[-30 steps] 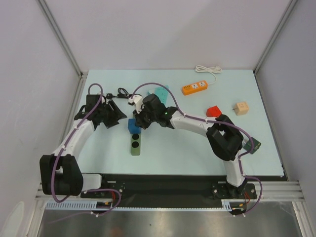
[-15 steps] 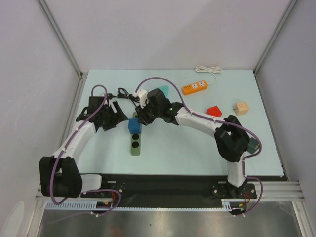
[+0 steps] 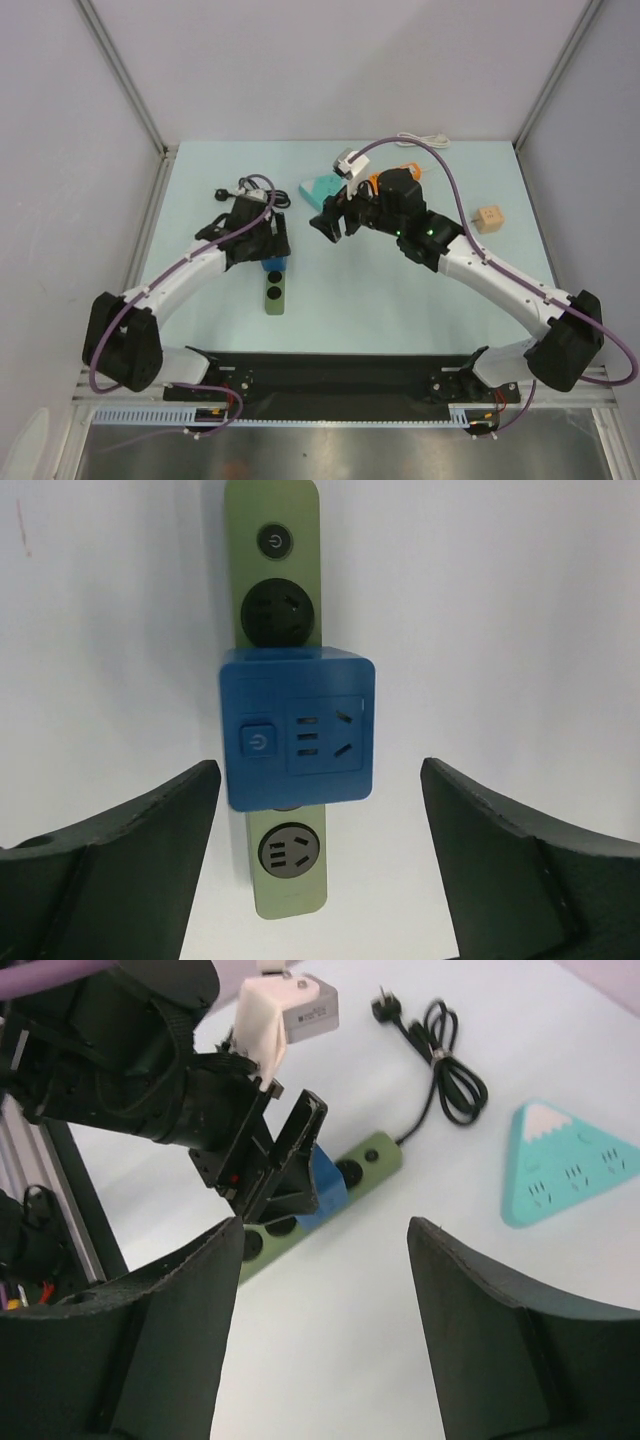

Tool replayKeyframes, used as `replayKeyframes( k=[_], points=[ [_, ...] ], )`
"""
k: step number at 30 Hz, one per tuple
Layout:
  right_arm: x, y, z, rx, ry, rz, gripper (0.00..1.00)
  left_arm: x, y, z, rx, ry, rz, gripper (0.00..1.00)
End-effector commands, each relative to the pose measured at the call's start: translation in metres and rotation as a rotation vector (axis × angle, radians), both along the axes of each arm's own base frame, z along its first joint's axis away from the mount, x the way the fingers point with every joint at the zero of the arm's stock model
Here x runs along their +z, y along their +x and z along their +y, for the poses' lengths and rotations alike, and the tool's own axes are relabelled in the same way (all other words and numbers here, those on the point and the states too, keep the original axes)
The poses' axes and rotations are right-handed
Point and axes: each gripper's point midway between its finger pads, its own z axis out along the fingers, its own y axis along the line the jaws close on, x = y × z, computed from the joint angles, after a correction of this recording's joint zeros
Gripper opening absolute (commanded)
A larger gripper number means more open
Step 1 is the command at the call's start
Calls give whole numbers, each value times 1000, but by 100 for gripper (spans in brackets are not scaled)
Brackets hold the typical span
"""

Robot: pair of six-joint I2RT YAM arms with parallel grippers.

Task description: Insert the plug

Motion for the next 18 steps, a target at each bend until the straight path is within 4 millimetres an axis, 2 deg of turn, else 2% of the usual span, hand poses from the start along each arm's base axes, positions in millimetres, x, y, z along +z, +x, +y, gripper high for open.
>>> replayKeyframes(
  k=[1, 5, 8, 11, 12, 14, 15, 18],
  points=[
    [-16, 10, -18, -46, -9, 22, 72, 7, 18, -8, 2, 98, -53, 88],
    [-18, 11, -27, -54, 7, 22, 72, -11, 18, -11, 9, 173, -11, 91],
    [-20, 12, -31, -59, 8, 21, 72, -27, 20, -6, 41, 215, 26, 85],
    [-20, 13, -34, -65, 11, 17, 72, -36, 21, -2, 61, 247, 47, 68],
    [-24, 14, -35, -70, 8, 23, 72, -37, 23, -1, 68, 255, 49, 58],
    [-25, 14, -36, -72, 8, 26, 72, -42, 23, 6, 88, 296, 63, 46],
    [-26, 15, -36, -72, 10, 28, 72, -43, 23, 8, 95, 307, 70, 37],
    [-26, 15, -36, -75, 13, 30, 72, -47, 23, 18, 118, 369, 87, 25]
  ],
)
